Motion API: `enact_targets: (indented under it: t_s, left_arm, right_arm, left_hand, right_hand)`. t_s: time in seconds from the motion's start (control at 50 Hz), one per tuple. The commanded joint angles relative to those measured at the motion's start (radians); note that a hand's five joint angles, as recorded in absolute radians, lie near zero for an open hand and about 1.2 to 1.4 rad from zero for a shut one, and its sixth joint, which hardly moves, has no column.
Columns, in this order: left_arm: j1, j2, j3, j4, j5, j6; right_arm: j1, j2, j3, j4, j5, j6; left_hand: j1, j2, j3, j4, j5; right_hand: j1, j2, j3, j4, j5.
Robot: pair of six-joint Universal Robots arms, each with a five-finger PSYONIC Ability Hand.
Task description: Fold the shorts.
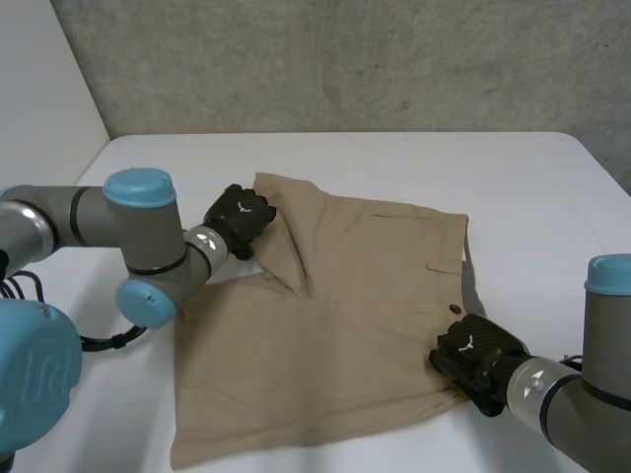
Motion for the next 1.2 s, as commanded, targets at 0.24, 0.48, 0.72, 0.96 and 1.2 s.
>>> enact_targets:
  t_s: [0.24,0.48,0.72,0.96,1.2]
  left_arm:
    - [0.011,0.162,-0.175,0.024,-0.244,-0.009]
    - [-0.004,0.215,-0.282,0.040,-0.347,-0.009]
    - [-0.006,0.235,-0.210,0.115,-0.234,-0.007]
    - [0.002,0.084,-0.066,0.087,-0.094,-0.004]
    - [0.010,-0.002,0.011,-0.015,-0.091,0.017]
  right_arm:
    - [0.002,0.007,-0.005,-0.020,0.000,0.000]
    - [0.003,0.005,0.000,-0.020,0.002,-0.002]
    - [0.003,0.005,0.001,-0.021,0.002,0.000]
    - [0.000,0.007,0.001,-0.023,0.000,0.000]
    - [-0.001,0.011,-0.002,-0.032,0.000,-0.002]
  left_hand:
    - [0.576,0.582,0.597,0.596,0.603]
    - [-0.211,-0.205,-0.190,-0.191,-0.183]
    - [-0.199,-0.193,-0.178,-0.179,-0.171]
    - [-0.175,-0.169,-0.154,-0.155,-0.148]
    - [-0.175,-0.169,-0.154,-0.155,-0.148]
  right_hand:
    - [0.402,0.215,0.200,0.205,0.222]
    - [0.402,0.215,0.200,0.205,0.222]
    - [0.402,0.215,0.200,0.205,0.222]
    - [0.402,0.215,0.200,0.205,0.222]
    - [0.402,0.215,0.200,0.205,0.222]
